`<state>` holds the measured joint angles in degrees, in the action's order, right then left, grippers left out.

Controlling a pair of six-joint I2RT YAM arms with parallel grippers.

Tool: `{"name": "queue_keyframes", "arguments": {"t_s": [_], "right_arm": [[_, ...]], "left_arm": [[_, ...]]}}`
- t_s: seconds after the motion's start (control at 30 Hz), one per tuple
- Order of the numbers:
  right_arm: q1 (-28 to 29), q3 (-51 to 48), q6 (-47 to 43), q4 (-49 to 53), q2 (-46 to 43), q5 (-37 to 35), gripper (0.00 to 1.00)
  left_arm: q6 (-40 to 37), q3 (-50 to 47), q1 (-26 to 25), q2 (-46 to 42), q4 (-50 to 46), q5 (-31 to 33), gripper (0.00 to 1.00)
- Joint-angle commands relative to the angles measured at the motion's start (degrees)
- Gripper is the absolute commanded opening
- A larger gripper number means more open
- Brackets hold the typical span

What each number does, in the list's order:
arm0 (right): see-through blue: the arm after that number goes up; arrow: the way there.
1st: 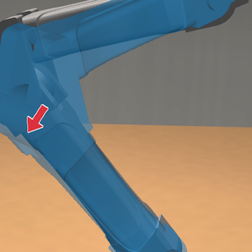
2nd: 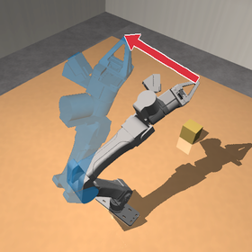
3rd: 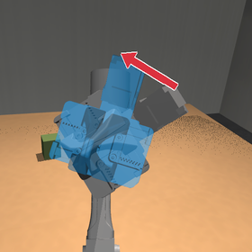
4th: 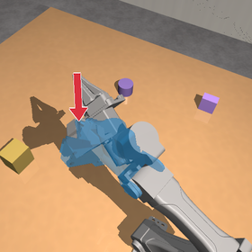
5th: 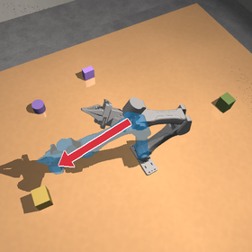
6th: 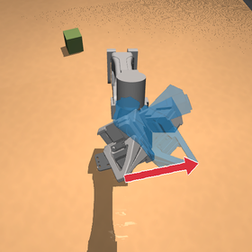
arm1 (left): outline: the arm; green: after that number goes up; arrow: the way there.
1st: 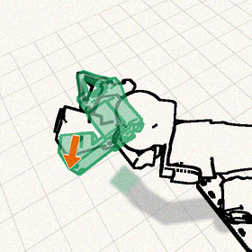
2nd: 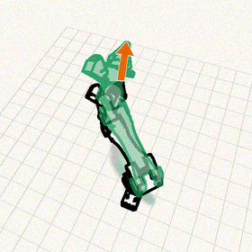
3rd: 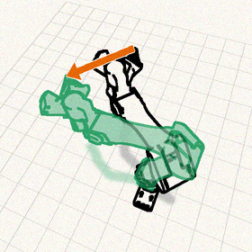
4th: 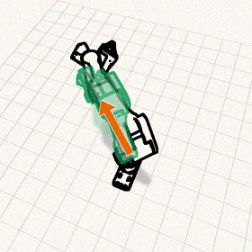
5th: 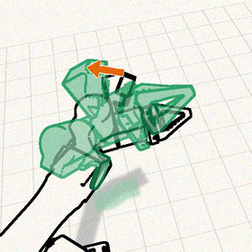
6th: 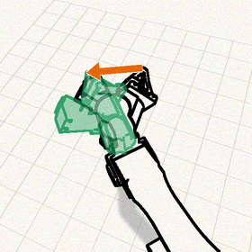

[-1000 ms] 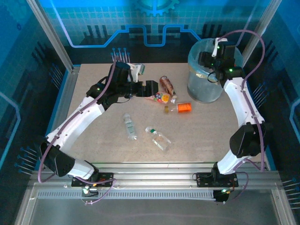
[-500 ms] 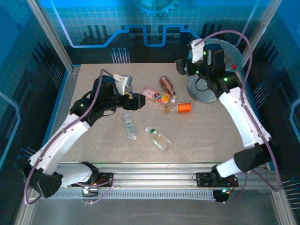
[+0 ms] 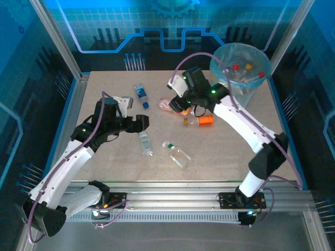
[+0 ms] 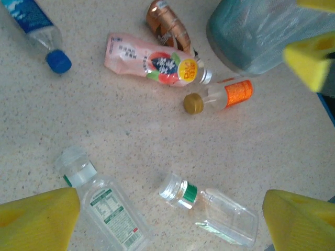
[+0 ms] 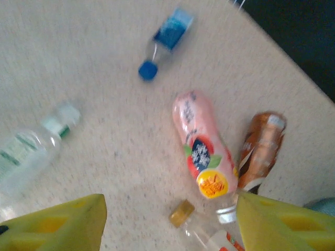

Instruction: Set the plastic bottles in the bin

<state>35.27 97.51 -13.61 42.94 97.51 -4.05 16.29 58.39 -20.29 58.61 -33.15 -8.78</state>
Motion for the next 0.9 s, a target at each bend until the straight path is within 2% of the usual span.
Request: {"name": "queue_keyframes", "arguments": {"t_s": [0.0, 0.23, 0.43, 0.6, 0.87], "right_arm": [[0.50, 1.13, -8.45, 5.18, 4.21, -1.15, 0.65], [-0.04, 1.64, -19.43, 6.81, 14.69, -7.11, 0.63], [-0.80, 2.77, -25.98, 7.60, 20.19, -5.91, 0.68], [-1.40, 4.28, -28.49, 8.81, 24.47, -8.05, 0.71], [-3.39, 4.52, -30.73, 8.22, 26.48, -8.05, 0.73]], "left_arm": [[-0.56, -1.16, 0.61, 0.64, 0.79, -0.44, 0.91], [-1.20, -0.66, 0.94, 3.57, 1.46, -1.27, 0.91], [-1.18, -0.56, 1.40, 5.63, 2.66, -2.07, 0.92], [-1.27, -0.43, 1.80, 7.45, 3.41, -2.51, 0.92], [-1.92, 1.44, 2.59, 10.74, 3.88, -3.69, 0.93]]}}
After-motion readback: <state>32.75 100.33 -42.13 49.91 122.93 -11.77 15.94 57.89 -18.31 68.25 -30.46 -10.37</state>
